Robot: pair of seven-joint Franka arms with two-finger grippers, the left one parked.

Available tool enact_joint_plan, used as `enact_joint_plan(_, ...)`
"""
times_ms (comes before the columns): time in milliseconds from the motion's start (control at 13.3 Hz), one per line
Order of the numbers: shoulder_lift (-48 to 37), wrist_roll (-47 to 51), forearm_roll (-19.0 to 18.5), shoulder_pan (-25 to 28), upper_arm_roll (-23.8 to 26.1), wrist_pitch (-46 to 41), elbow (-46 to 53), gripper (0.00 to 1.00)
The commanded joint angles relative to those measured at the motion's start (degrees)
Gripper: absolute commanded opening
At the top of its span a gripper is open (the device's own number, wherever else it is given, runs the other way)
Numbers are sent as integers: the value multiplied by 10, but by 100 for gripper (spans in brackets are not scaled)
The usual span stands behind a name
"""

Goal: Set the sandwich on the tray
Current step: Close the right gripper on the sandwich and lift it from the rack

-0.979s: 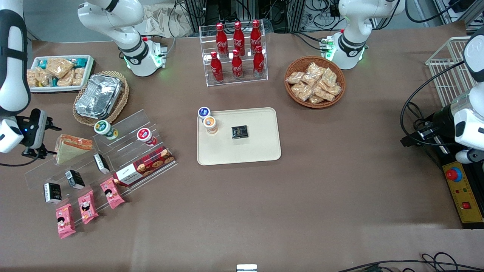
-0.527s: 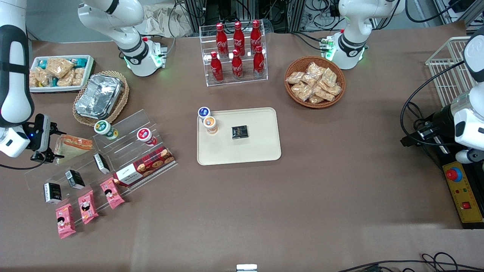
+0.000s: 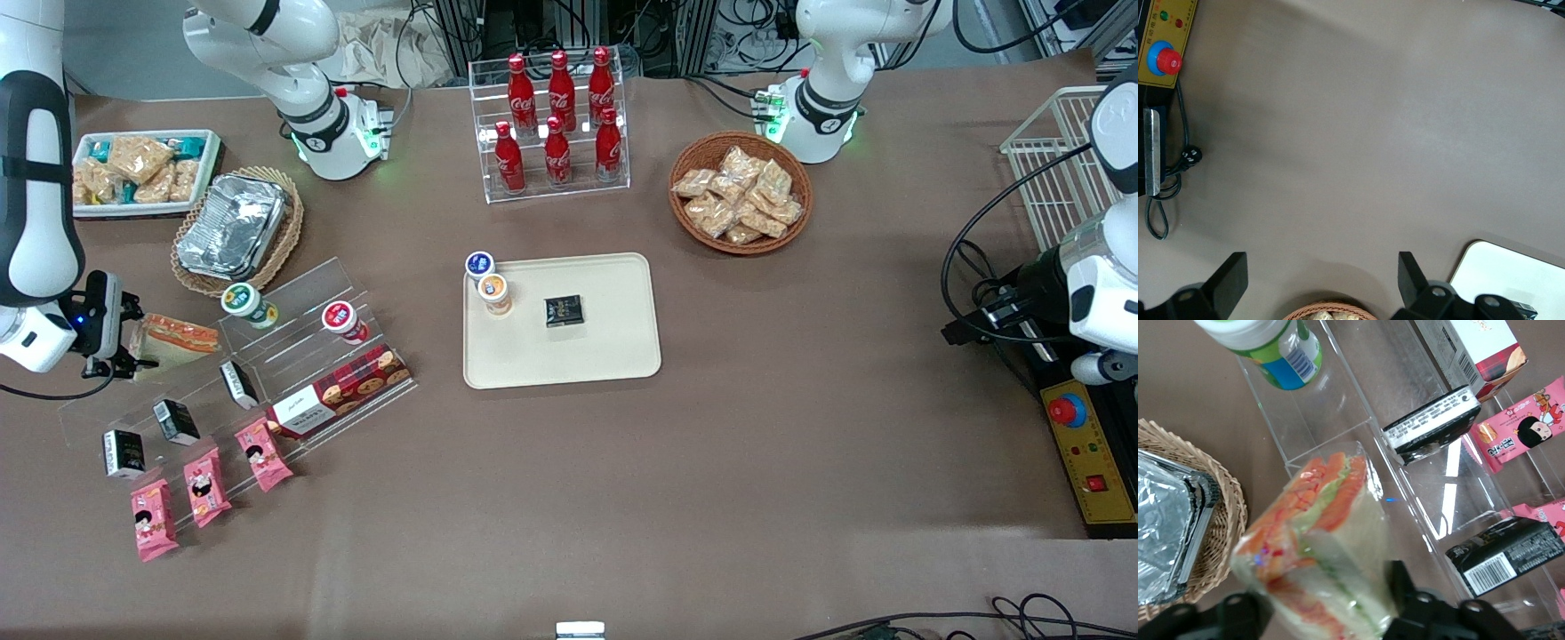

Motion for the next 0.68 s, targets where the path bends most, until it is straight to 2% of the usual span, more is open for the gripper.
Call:
enact_joint_plan(0, 6, -16, 25, -6, 0, -2, -1, 47)
enact_joint_plan(151, 6, -19, 25, -6, 0, -3, 0, 21)
enact_joint_plan(226, 5, -19, 25, -6, 0, -3, 1, 5)
enact_joint_plan(603, -34, 7, 24, -5, -6, -5, 12, 2)
